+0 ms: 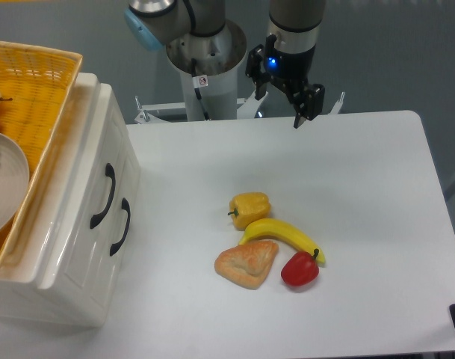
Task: Slide the top white drawer open
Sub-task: 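Move the gripper toward the white cabinet and open it wider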
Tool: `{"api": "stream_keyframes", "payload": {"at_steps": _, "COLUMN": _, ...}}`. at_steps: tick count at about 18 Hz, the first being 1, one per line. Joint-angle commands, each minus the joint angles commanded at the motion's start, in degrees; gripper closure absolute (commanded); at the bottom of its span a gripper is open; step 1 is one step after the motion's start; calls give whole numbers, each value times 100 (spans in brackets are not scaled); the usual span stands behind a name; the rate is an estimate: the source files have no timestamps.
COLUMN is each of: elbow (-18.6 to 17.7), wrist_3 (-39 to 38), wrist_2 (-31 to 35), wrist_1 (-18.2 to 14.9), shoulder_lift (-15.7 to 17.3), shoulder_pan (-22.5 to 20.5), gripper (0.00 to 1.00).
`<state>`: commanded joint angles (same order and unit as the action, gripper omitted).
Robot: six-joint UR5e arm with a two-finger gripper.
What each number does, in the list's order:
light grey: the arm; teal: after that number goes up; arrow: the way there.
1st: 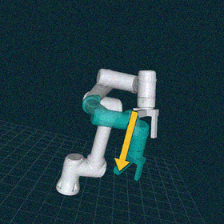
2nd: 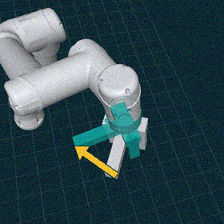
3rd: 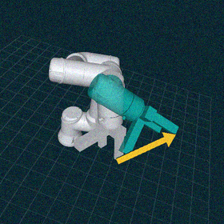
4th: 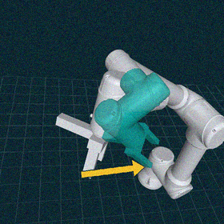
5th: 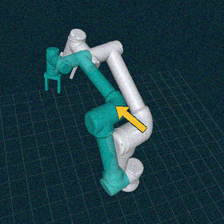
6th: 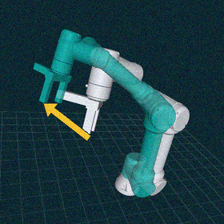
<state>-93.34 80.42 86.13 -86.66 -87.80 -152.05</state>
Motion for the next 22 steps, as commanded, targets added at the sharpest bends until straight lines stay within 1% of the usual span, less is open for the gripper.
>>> {"api": "stream_keyframes", "payload": {"at_steps": 5, "elbow": -9, "wrist_3": -9, "wrist_2": 0, "wrist_1": 0, "shoulder_lift": 0, "shoulder_pan": 0, "gripper": 0}}
{"api": "stream_keyframes", "payload": {"at_steps": 8, "elbow": -17, "wrist_3": 0, "wrist_2": -26, "wrist_1": 35, "shoulder_lift": 0, "shoulder_pan": 70, "gripper": 0}}
{"api": "stream_keyframes", "payload": {"at_steps": 12, "elbow": -237, "wrist_3": -35, "wrist_2": -88, "wrist_1": 18, "shoulder_lift": 52, "shoulder_pan": 158, "gripper": 0}}
{"api": "stream_keyframes", "payload": {"at_steps": 14, "elbow": -281, "wrist_3": -297, "wrist_2": -97, "wrist_1": -17, "shoulder_lift": 88, "shoulder_pan": 167, "gripper": 0}}
{"api": "stream_keyframes", "payload": {"at_steps": 16, "elbow": -290, "wrist_3": -579, "wrist_2": -123, "wrist_1": 9, "shoulder_lift": 79, "shoulder_pan": 289, "gripper": 0}}
{"api": "stream_keyframes", "payload": {"at_steps": 20, "elbow": -299, "wrist_3": -685, "wrist_2": -211, "wrist_1": -26, "shoulder_lift": 88, "shoulder_pan": 334, "gripper": 0}}
{"api": "stream_keyframes", "payload": {"at_steps": 22, "elbow": -308, "wrist_3": -965, "wrist_2": -342, "wrist_1": -26, "shoulder_lift": 88, "shoulder_pan": 343, "gripper": 0}}
